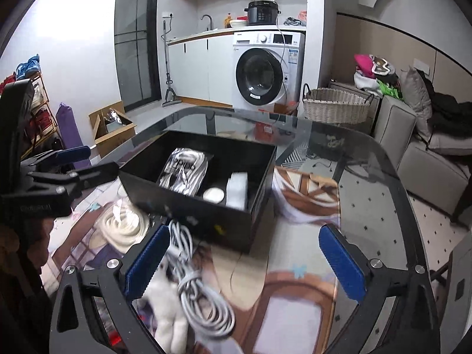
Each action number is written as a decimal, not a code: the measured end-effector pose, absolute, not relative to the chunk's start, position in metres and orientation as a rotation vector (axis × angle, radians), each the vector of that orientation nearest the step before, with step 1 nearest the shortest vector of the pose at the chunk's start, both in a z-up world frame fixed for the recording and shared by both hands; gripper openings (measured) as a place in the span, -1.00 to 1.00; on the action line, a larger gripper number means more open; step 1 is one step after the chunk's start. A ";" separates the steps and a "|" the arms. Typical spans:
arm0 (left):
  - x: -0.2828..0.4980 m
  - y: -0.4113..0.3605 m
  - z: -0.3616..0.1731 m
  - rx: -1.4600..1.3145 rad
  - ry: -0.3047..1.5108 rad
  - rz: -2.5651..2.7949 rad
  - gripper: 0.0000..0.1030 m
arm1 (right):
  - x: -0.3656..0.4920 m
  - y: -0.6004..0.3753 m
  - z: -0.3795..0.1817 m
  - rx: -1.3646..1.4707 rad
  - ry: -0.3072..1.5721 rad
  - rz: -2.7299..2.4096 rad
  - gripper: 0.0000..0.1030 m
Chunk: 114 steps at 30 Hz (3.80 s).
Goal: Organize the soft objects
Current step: 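Move the left gripper to the bagged white strap while the right approaches the white cable, then grasp the bagged coiled strap with the left gripper while the right grasps the white cable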
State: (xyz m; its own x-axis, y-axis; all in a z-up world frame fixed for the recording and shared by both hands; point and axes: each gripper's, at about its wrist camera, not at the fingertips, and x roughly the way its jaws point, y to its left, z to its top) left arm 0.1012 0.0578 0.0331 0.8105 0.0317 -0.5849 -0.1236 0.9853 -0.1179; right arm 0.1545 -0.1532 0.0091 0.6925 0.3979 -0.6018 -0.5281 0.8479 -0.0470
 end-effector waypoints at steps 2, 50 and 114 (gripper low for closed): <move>0.095 0.058 0.033 -0.142 0.616 0.096 1.00 | 0.147 -0.156 0.009 -0.224 0.622 0.515 1.00; 0.097 0.049 -0.033 -0.042 0.848 0.022 1.00 | 0.177 -0.134 -0.054 -0.329 0.863 0.523 1.00; 0.084 0.040 -0.020 0.002 0.827 -0.077 -0.37 | 0.148 -0.147 -0.045 -0.351 0.806 0.640 -0.01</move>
State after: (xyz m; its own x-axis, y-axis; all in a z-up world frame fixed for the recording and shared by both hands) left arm 0.0841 0.0404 -0.0205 0.6744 -0.0679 -0.7352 0.0696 0.9972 -0.0283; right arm 0.1483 -0.1473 -0.0448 0.5205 0.3928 -0.7581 -0.6491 0.7589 -0.0524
